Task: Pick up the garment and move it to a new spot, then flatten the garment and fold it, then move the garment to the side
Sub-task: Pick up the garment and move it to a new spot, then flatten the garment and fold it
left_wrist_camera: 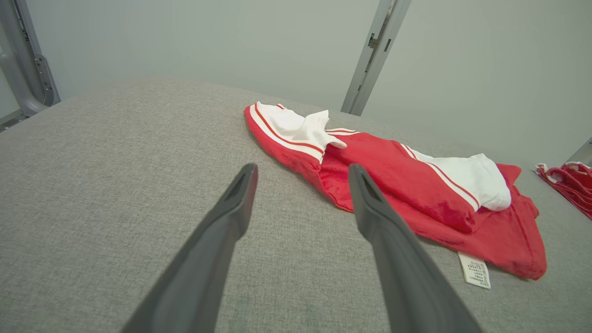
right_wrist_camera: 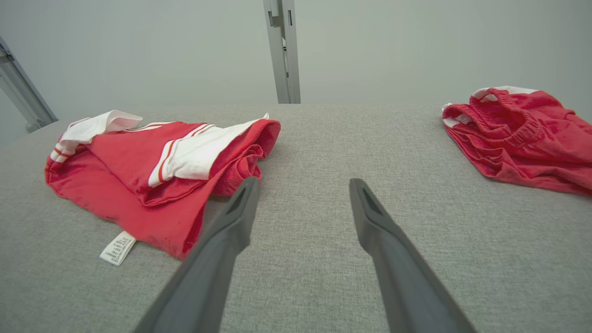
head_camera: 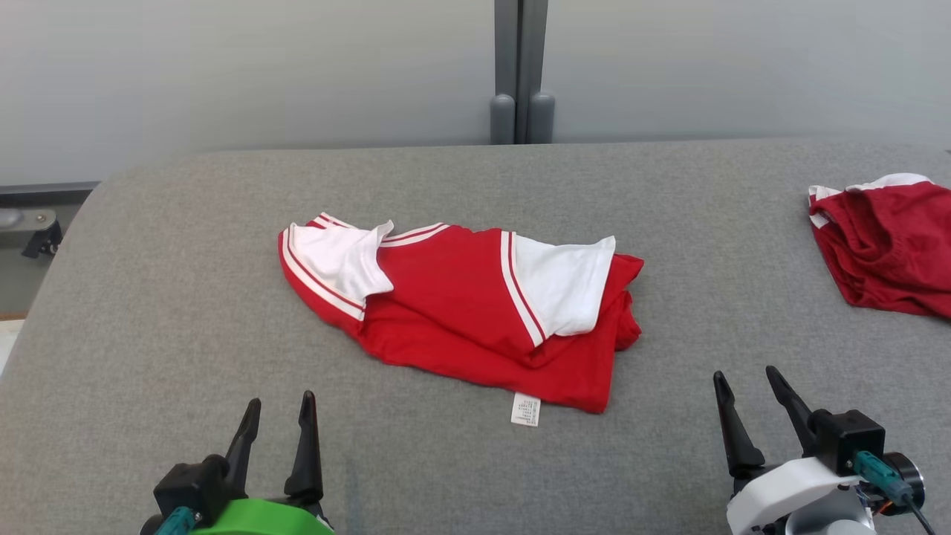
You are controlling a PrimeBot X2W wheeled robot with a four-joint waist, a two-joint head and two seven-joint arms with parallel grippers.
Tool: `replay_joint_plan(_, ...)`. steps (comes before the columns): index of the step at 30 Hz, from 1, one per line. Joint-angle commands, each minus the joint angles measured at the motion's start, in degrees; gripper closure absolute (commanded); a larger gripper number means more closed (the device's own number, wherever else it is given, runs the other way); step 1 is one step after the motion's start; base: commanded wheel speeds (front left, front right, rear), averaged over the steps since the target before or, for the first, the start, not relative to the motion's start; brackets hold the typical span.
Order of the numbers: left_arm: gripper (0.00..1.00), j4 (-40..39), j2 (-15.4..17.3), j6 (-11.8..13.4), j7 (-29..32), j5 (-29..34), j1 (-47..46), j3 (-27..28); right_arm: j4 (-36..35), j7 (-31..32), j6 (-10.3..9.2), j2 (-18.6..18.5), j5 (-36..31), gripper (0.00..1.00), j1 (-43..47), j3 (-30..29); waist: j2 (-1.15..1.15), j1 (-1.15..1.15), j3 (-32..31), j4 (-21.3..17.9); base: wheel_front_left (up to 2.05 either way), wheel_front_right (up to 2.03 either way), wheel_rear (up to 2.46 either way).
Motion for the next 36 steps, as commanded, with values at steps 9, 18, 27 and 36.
replay_joint_plan(9, 0.00, 0.0, -0.2, -0.2, 0.0, 0.5, 1.0, 0.1, 0.5, -0.3, -0.09, -0.2, 0.2, 0.00, 0.3, 0.2, 0.00, 0.00, -0.4, -0.1, 0.00, 0.00, 0.00)
replay_joint_plan(18, 0.00, 0.4, -0.3, -0.2, 0.0, 1.2, 0.3, 0.1, 0.3, -0.3, -0.09, -0.2, 0.1, 0.00, 0.0, 0.0, 0.00, 0.00, -0.3, -0.1, 0.00, 0.00, 0.00)
replay_joint_plan(27, 0.00, 6.9, 1.4, -0.2, 0.4, 3.4, -9.6, -4.0, -0.2, -0.3, -0.09, -0.2, -1.0, 0.00, -2.4, 1.0, 0.00, 0.00, 2.9, -1.3, 0.00, 0.00, 0.00)
replay_joint_plan(36, 0.00, 22.9, 3.0, -0.2, 3.1, 3.2, -26.6, -7.5, -0.9, -0.3, -0.09, -0.3, -2.2, 0.00, -6.6, 3.6, 0.00, 0.00, 8.8, -5.2, 0.00, 0.00, 0.00)
